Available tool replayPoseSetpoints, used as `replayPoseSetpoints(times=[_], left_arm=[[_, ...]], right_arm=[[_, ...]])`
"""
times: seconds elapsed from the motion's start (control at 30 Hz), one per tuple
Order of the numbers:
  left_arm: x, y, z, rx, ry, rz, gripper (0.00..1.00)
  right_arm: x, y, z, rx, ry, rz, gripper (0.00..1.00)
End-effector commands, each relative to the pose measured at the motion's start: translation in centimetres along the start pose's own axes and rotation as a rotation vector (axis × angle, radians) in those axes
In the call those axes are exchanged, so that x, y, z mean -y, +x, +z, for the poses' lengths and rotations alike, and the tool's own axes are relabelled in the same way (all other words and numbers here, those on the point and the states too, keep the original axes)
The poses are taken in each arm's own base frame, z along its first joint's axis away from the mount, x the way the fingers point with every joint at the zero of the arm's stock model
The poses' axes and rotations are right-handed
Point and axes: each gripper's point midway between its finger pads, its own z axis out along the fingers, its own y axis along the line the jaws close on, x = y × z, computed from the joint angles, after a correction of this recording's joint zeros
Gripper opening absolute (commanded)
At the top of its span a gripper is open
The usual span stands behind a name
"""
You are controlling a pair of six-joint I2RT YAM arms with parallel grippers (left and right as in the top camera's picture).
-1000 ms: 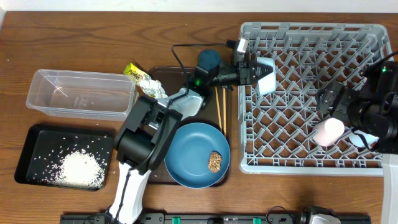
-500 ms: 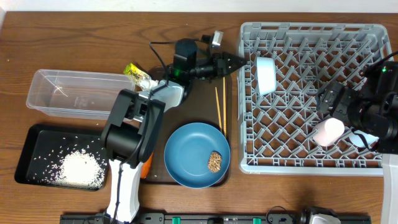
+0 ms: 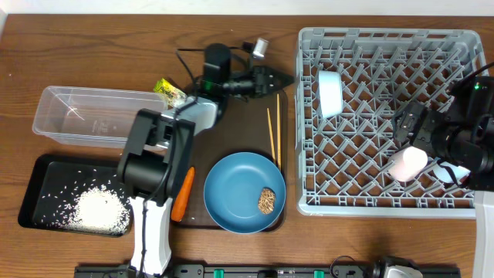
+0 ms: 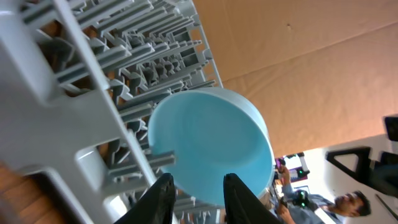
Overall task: Sort waste into correct bins and load items into the dishwasher rack
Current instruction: 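Open the left gripper and withdraw it from the bowl, then reach the left gripper down to the blue plate's rim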
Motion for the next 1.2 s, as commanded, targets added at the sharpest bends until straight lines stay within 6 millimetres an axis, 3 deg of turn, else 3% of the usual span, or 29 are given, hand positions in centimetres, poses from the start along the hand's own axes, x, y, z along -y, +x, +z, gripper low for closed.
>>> replayPoseSetpoints(times=[0.0, 0.13, 0.27, 0.37, 0.43, 0.5, 0.6, 0.7, 0.77, 0.83, 0.9, 1.0, 1.17], left_arm=[[4.2, -0.8, -1.7, -0.042, 0.073, 0.119, 0.28], [7.8, -2.6, -2.5, 0.023, 0.067, 0.197, 0.27], [9.9, -5.5, -3.6, 0.185, -0.056, 0.187, 0.26], [8.0, -6.7, -6.1, 0.318, -0.335, 0.150, 0.26], [5.3, -5.9, -9.3, 0.376, -0.635, 0.119, 0.26], [3.7, -4.1, -13.0, 0.373, -0.911, 0.127, 0.27], [3.0, 0.1, -17.4, 0.252, -1.187, 0.123, 0.27], [3.6, 4.8, -19.5, 0.088, -1.271, 0.064, 0.36], [4.5, 7.8, -20.1, 0.000, -1.275, -0.008, 0.29], [5.3, 10.2, -20.5, -0.072, -1.265, -0.067, 0.30], [5.9, 12.5, -20.3, -0.165, -1.231, -0.109, 0.61], [6.5, 15.9, -18.6, -0.329, -1.171, -0.105, 0.59], [6.8, 21.5, -14.8, -0.579, -1.176, 0.074, 0.59]], right_arm=[[0.0, -0.1, 0.2, 0.000, 0.007, -0.028, 0.99], [0.0, -0.3, 0.2, 0.008, 0.005, -0.028, 0.99], [-0.1, -0.3, 0.2, 0.010, 0.004, -0.028, 0.99], [-0.1, -0.3, 0.2, 0.007, 0.001, -0.028, 0.99], [-0.2, -0.3, 0.2, 0.006, -0.003, -0.028, 0.99], [-0.2, -0.3, 0.2, 0.006, -0.003, -0.028, 0.99], [-0.2, -0.3, 0.2, 0.007, -0.003, -0.028, 0.99], [-0.2, -0.3, 0.2, 0.008, -0.003, -0.028, 0.99], [-0.2, -0.4, 0.2, 0.010, -0.003, -0.028, 0.99], [-0.2, -0.5, 0.2, 0.016, -0.005, -0.029, 0.99], [-0.3, -0.7, 0.2, 0.023, -0.007, -0.029, 0.99], [-0.3, -0.8, 0.2, 0.028, -0.008, -0.030, 0.99], [-0.3, -0.7, 0.2, 0.025, -0.008, -0.029, 0.99]])
